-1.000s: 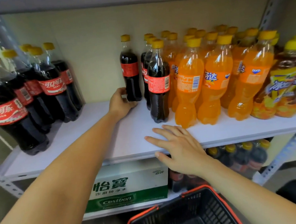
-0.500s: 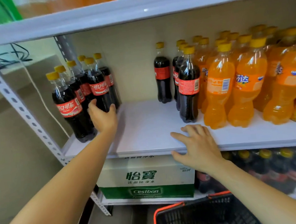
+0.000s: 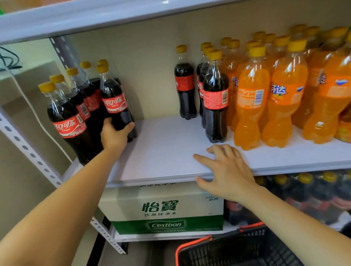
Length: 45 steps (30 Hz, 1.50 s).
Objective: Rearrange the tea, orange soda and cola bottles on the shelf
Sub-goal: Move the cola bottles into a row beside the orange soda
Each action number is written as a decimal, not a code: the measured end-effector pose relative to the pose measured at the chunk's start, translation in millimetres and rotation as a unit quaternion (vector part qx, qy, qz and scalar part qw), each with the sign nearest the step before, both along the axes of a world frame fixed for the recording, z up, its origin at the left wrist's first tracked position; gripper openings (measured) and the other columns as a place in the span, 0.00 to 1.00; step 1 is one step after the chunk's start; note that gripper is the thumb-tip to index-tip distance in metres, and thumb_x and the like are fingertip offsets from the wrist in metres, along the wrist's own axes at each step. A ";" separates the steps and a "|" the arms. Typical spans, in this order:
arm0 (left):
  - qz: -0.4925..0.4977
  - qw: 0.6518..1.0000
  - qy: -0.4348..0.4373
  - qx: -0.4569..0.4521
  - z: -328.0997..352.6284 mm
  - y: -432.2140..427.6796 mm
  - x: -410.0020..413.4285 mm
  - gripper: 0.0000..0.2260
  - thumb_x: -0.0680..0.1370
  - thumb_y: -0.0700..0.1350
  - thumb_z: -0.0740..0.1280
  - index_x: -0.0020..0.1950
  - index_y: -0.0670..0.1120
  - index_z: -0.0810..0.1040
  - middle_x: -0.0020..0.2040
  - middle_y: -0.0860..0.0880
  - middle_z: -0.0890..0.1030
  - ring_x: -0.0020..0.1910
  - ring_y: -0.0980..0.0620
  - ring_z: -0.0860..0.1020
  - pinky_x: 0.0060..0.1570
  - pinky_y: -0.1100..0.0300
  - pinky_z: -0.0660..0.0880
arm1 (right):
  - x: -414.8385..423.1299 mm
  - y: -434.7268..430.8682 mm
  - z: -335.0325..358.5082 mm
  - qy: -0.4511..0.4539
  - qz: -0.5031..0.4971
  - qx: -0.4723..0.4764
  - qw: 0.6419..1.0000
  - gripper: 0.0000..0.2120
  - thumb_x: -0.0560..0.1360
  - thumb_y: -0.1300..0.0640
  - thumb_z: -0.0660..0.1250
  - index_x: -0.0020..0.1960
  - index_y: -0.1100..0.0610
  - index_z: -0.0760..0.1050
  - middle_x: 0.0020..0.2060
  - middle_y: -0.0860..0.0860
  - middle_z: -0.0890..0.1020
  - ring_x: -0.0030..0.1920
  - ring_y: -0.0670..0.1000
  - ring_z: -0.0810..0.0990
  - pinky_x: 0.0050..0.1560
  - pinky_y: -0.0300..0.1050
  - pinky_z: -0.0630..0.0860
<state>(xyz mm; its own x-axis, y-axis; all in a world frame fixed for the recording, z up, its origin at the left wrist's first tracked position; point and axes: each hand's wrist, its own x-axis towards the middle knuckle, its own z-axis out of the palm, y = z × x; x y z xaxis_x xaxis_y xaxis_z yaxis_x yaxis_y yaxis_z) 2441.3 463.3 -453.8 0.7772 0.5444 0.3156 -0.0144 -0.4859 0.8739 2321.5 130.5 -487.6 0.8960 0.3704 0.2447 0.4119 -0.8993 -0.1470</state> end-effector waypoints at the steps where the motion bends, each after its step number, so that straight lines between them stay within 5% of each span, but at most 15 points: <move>1: -0.022 1.000 -0.006 -0.009 0.4 -3.9 -8.2 0.28 0.73 0.49 0.80 0.67 0.44 0.73 0.62 0.46 0.80 0.62 0.44 0.79 0.62 0.49 0.76 | -0.3 -0.3 0.2 0.000 0.003 0.000 1.000 0.36 0.72 0.30 0.50 0.77 0.39 0.64 0.71 0.51 0.68 0.70 0.56 0.63 0.72 0.55 0.61; 6: -0.095 0.995 -0.031 -0.019 0.7 -37.0 -67.4 0.23 0.69 0.47 0.82 0.58 0.46 0.76 0.54 0.49 0.83 0.53 0.49 0.82 0.56 0.47 0.81 | -2.4 -3.4 4.0 0.006 0.028 0.030 0.999 0.34 0.75 0.33 0.60 0.79 0.42 0.63 0.71 0.50 0.69 0.71 0.55 0.64 0.72 0.53 0.60; 9: -0.140 0.988 -0.046 -0.051 -0.4 -66.5 -107.3 0.22 0.66 0.49 0.82 0.53 0.47 0.77 0.52 0.47 0.84 0.53 0.43 0.82 0.54 0.46 0.80 | -6.0 -6.9 14.9 0.056 0.047 0.174 0.982 0.34 0.75 0.41 0.72 0.78 0.48 0.67 0.71 0.50 0.75 0.72 0.54 0.69 0.73 0.50 0.63; 13: -0.202 0.976 -0.040 -0.067 6.5 -104.8 -155.8 0.23 0.63 0.54 0.80 0.51 0.48 0.78 0.51 0.48 0.84 0.52 0.43 0.82 0.53 0.50 0.78 | -16.4 -14.9 37.7 0.143 0.068 0.422 0.893 0.27 0.75 0.55 0.76 0.72 0.53 0.74 0.63 0.50 0.81 0.64 0.47 0.78 0.70 0.49 0.73; 19: -0.280 0.958 -0.026 -0.051 7.5 -150.8 -209.5 0.21 0.61 0.56 0.79 0.50 0.50 0.80 0.44 0.53 0.84 0.44 0.50 0.81 0.43 0.63 0.77 | -42.5 -29.2 70.4 0.212 0.125 0.620 0.746 0.22 0.76 0.50 0.71 0.68 0.51 0.75 0.59 0.52 0.85 0.62 0.51 0.83 0.61 0.48 0.81; 25: -0.345 0.935 0.049 -0.066 -12.3 -185.7 -234.3 0.22 0.63 0.57 0.78 0.54 0.51 0.83 0.48 0.51 0.86 0.50 0.48 0.82 0.46 0.64 0.77 | -63.7 -51.3 69.9 0.230 0.136 0.658 0.704 0.18 0.77 0.51 0.69 0.66 0.49 0.75 0.55 0.41 0.85 0.58 0.43 0.83 0.50 0.38 0.81; 29: -0.369 0.921 0.085 -0.087 -22.7 -200.3 -239.9 0.26 0.64 0.57 0.78 0.60 0.52 0.80 0.53 0.50 0.86 0.53 0.50 0.83 0.54 0.56 0.78 | -67.5 -67.0 58.2 0.235 0.104 0.662 0.704 0.20 0.73 0.49 0.73 0.64 0.48 0.77 0.58 0.45 0.84 0.60 0.47 0.83 0.57 0.47 0.82; 32: -0.375 0.916 0.119 -0.079 -29.1 -210.8 -241.9 0.31 0.62 0.59 0.78 0.62 0.53 0.77 0.54 0.50 0.85 0.56 0.51 0.82 0.60 0.53 0.78 | -72.2 -75.0 49.8 0.235 0.080 0.670 0.700 0.20 0.71 0.48 0.74 0.62 0.47 0.78 0.56 0.45 0.86 0.58 0.46 0.84 0.53 0.43 0.82; 37: -0.363 0.919 0.137 -0.065 -32.6 -228.4 -242.7 0.34 0.60 0.63 0.79 0.61 0.53 0.74 0.54 0.52 0.85 0.52 0.59 0.83 0.53 0.62 0.79 | -77.9 -71.8 39.6 0.214 0.037 0.680 0.700 0.23 0.68 0.47 0.77 0.61 0.49 0.78 0.53 0.47 0.87 0.54 0.46 0.85 0.49 0.41 0.82; 40: -0.394 0.901 0.130 -0.130 -33.2 -228.9 -239.8 0.30 0.66 0.53 0.83 0.61 0.48 0.73 0.53 0.46 0.87 0.53 0.49 0.85 0.54 0.55 0.81 | -75.3 -72.7 42.2 0.222 0.044 0.671 0.706 0.23 0.68 0.44 0.75 0.62 0.47 0.78 0.53 0.45 0.86 0.54 0.44 0.85 0.49 0.39 0.81; 45: -0.446 0.857 0.155 -0.204 -31.6 -228.5 -236.7 0.22 0.74 0.44 0.74 0.66 0.45 0.74 0.56 0.42 0.86 0.56 0.43 0.85 0.53 0.57 0.81 | -63.3 -85.0 54.7 0.268 0.093 0.697 0.658 0.21 0.76 0.51 0.73 0.67 0.53 0.76 0.55 0.50 0.84 0.53 0.49 0.84 0.46 0.41 0.80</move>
